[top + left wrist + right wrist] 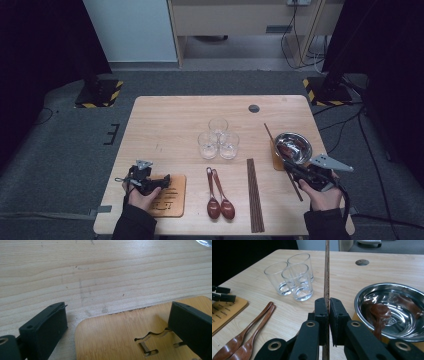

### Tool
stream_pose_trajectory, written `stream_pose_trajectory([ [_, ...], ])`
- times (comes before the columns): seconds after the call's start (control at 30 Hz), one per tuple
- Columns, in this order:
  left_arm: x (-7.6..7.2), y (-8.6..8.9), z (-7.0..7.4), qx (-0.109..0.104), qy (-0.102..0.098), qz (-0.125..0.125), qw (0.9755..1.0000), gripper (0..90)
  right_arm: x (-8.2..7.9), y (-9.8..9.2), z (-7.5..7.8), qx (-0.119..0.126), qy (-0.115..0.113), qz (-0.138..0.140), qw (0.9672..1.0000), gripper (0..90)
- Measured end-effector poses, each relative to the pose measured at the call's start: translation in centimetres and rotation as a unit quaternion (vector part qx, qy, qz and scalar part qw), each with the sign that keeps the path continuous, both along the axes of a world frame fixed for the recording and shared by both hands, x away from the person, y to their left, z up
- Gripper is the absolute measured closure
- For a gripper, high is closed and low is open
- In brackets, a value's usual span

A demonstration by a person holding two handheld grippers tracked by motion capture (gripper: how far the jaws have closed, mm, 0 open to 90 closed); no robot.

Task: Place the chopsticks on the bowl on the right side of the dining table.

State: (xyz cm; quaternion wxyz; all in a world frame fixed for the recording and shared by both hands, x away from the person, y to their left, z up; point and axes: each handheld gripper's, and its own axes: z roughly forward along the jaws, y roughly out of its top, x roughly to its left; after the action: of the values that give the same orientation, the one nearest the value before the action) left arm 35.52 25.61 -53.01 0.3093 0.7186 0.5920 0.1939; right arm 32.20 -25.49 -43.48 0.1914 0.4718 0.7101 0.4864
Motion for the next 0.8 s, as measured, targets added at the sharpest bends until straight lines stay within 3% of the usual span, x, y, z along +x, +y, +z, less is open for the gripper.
stream_pose_trajectory([
  [0.4, 0.0, 0.0, 0.0, 0.000, 0.000, 0.000, 1.0000, 1.3, 0.3, -0.7, 1.1, 0.011, -0.017, -0.009, 0.9998, 85.3],
  [0.8, 0.0, 0.0, 0.0, 0.000, 0.000, 0.000, 1.0000, 1.3, 0.9, -2.6, 1.7, 0.018, -0.023, -0.028, 0.9992, 85.3],
])
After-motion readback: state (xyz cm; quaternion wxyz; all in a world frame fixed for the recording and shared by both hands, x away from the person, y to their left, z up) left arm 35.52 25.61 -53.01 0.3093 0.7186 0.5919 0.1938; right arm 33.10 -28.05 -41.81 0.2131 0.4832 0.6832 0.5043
